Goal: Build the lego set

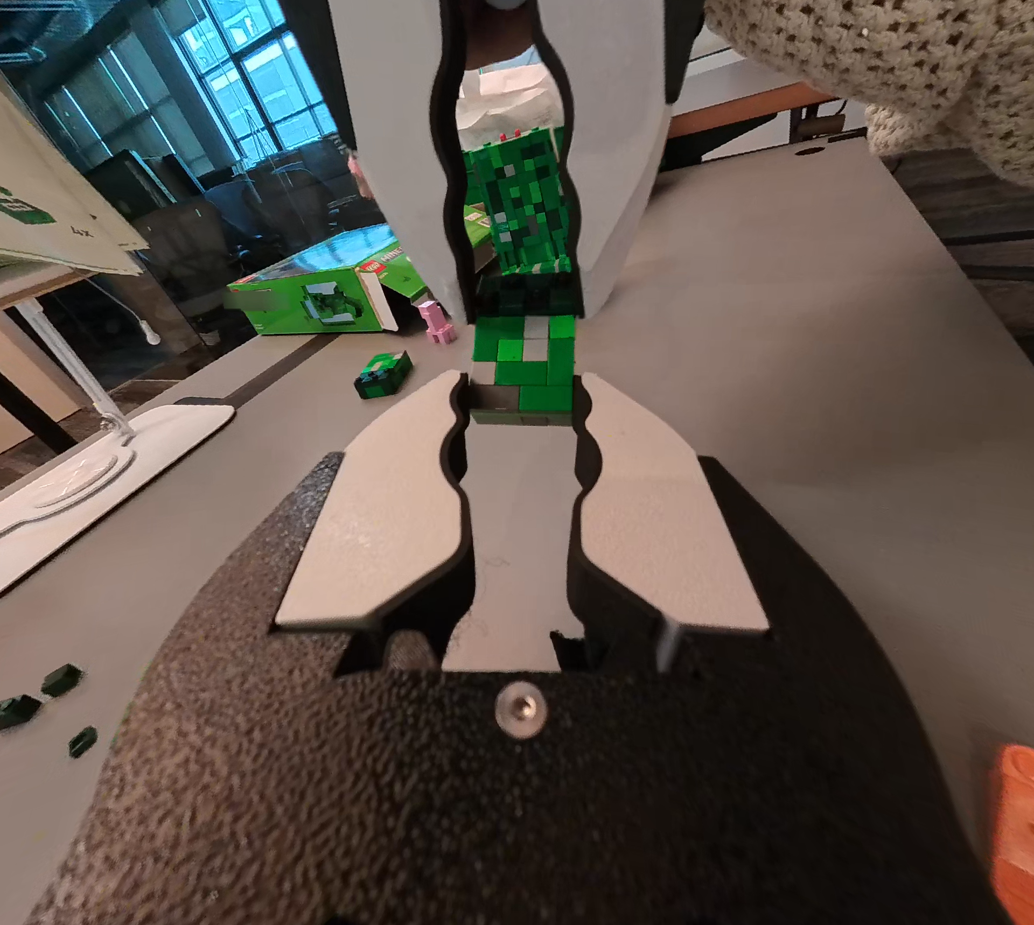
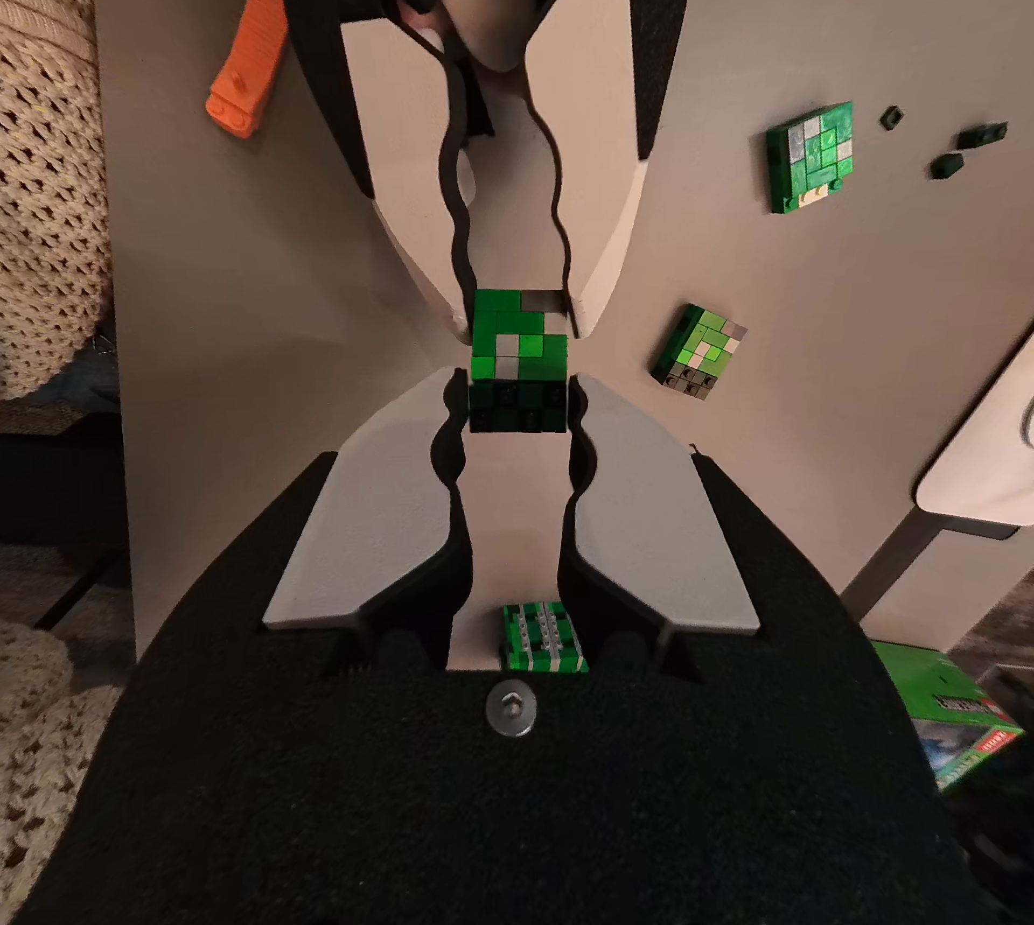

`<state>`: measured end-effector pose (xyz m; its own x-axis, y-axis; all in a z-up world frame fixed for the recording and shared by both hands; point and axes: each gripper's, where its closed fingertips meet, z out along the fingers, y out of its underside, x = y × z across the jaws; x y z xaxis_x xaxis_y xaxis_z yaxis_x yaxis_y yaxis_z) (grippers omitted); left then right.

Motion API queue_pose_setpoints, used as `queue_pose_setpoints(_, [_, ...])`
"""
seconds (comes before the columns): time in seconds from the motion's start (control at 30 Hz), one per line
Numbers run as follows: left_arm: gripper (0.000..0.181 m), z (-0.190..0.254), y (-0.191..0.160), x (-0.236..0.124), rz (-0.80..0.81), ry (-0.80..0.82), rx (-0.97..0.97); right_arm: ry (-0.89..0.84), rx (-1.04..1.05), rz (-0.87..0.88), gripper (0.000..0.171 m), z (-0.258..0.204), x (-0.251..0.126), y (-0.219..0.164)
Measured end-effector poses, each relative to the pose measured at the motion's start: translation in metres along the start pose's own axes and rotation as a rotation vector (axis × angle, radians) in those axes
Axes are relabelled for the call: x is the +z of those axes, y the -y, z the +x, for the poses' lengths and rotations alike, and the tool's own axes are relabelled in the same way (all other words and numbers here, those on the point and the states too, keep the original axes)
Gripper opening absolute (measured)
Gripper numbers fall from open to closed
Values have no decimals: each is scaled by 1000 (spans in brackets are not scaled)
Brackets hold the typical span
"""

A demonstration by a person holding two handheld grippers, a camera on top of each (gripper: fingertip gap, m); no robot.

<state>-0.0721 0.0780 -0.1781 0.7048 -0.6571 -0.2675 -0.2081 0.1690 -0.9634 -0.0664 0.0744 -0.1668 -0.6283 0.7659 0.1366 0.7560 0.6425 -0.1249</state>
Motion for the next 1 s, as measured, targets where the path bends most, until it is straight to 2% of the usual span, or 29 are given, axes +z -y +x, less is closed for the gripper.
queue_pose_setpoints(0.37, [35,-8,0,-2,1,39,-13,-52,-3,40,38,7,-4,5])
queue_pose_setpoints(0.43, [35,-16,-4,-3,-24,84,-11,-97,42,101,39,13,-11,5])
queue_pose_setpoints(0.53, [35,-23,-6,-6,-43,127,-14,-186,155,289,39,20,-21,2])
queue_pose_setpoints(0.7, [35,-25,-8,-6,-54,120,-36,-231,442,483,39,5,0,-46])
queue_pose_setpoints(0.83, [35,-22,-11,-4,-73,93,-44,-250,646,507,39,-12,41,-97])
queue_pose_setpoints(1.0, [35,-14,-12,-2,-88,52,-30,-224,715,487,39,-20,72,-120])
